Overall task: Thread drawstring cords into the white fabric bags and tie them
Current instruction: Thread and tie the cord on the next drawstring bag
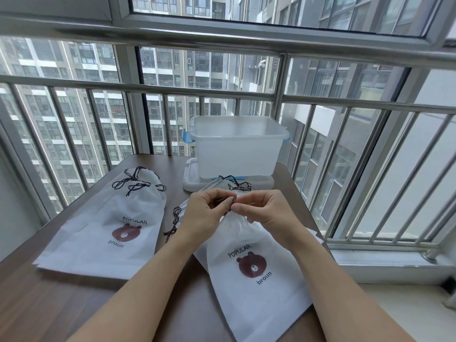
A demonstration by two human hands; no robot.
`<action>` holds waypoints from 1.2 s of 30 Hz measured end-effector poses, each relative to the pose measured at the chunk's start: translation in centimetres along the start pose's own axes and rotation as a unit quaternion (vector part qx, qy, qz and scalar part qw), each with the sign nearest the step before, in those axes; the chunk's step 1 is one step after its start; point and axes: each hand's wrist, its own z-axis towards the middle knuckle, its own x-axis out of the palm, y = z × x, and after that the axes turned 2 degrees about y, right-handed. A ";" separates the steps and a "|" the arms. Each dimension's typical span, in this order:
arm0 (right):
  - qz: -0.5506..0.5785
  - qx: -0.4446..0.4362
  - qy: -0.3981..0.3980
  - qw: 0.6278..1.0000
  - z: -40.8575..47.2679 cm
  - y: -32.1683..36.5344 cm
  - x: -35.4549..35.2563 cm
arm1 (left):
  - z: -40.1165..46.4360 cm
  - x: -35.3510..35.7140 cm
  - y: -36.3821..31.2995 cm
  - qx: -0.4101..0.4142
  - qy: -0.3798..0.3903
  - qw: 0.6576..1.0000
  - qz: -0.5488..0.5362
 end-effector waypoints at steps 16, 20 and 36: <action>0.119 0.061 -0.022 0.991 0.2 0.2 0.0 | -0.1 0.1 -0.4 -0.034 0.006 0.998 -0.052; 0.164 0.094 -0.057 0.980 0.6 0.7 -0.1 | 0.1 0.1 -0.2 -0.042 -0.010 0.998 -0.041; 0.122 0.102 -0.008 0.987 0.3 0.2 -0.2 | -0.2 0.2 -0.7 -0.019 0.012 0.999 -0.047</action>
